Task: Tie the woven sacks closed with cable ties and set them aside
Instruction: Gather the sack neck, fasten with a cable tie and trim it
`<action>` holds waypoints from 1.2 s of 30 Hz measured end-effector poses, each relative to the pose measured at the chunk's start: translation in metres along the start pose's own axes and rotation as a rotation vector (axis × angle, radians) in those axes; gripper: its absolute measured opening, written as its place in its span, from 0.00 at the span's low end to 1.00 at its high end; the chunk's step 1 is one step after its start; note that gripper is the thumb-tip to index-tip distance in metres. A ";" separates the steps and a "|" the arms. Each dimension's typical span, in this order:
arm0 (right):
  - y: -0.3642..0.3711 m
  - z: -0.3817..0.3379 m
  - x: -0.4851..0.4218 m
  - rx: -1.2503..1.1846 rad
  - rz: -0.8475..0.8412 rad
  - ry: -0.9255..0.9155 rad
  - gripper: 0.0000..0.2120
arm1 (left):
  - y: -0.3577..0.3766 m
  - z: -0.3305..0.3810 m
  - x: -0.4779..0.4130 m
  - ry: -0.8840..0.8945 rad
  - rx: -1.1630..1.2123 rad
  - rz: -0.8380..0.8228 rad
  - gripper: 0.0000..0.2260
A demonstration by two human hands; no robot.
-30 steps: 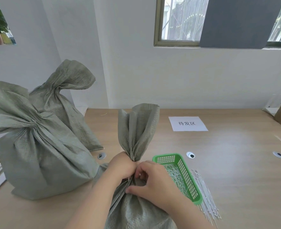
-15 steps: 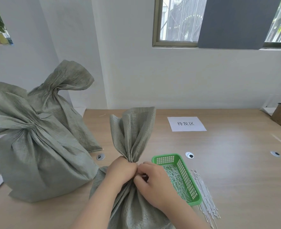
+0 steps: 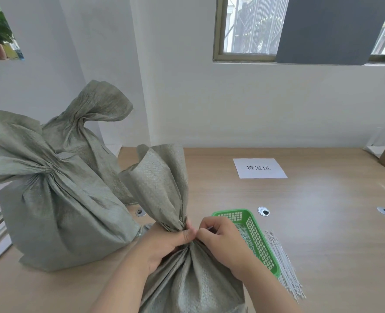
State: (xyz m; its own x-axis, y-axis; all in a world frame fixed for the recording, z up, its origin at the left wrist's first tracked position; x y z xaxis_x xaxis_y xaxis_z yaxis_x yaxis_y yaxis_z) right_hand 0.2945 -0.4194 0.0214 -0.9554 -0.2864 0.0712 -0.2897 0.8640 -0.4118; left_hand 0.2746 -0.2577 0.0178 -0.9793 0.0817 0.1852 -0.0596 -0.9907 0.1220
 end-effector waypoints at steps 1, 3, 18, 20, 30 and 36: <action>0.000 0.001 0.001 -0.009 -0.013 0.015 0.14 | -0.002 0.000 0.001 0.007 -0.029 -0.043 0.10; -0.001 0.001 0.002 -0.031 -0.029 0.020 0.13 | -0.003 0.003 0.004 0.003 -0.090 -0.091 0.08; -0.011 0.011 0.004 -0.340 -0.118 0.027 0.06 | 0.000 0.003 0.001 -0.073 0.017 0.003 0.09; -0.011 0.011 0.003 -0.373 -0.117 0.039 0.06 | -0.001 0.003 0.003 -0.052 0.041 -0.017 0.07; -0.005 0.008 0.001 -0.291 -0.028 0.041 0.07 | 0.003 -0.001 0.002 0.081 -0.021 0.058 0.13; 0.000 0.009 0.002 -0.221 0.055 0.005 0.10 | 0.008 -0.002 -0.002 0.103 -0.039 0.100 0.13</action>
State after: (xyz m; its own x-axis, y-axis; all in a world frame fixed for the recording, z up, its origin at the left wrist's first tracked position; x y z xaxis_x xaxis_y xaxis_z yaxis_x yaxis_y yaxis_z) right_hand 0.2926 -0.4235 0.0136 -0.9703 -0.2348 0.0587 -0.2419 0.9482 -0.2058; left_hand 0.2754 -0.2658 0.0168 -0.9953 -0.0271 0.0928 0.0336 -0.9970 0.0695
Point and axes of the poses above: each hand's wrist, its own x-axis away from the middle knuckle, its own y-axis out of the palm, z = x × y, the point moved 1 cm from there along -x, towards the middle knuckle, and after that the axes turned 3 degrees about y, right-handed, at the moved point
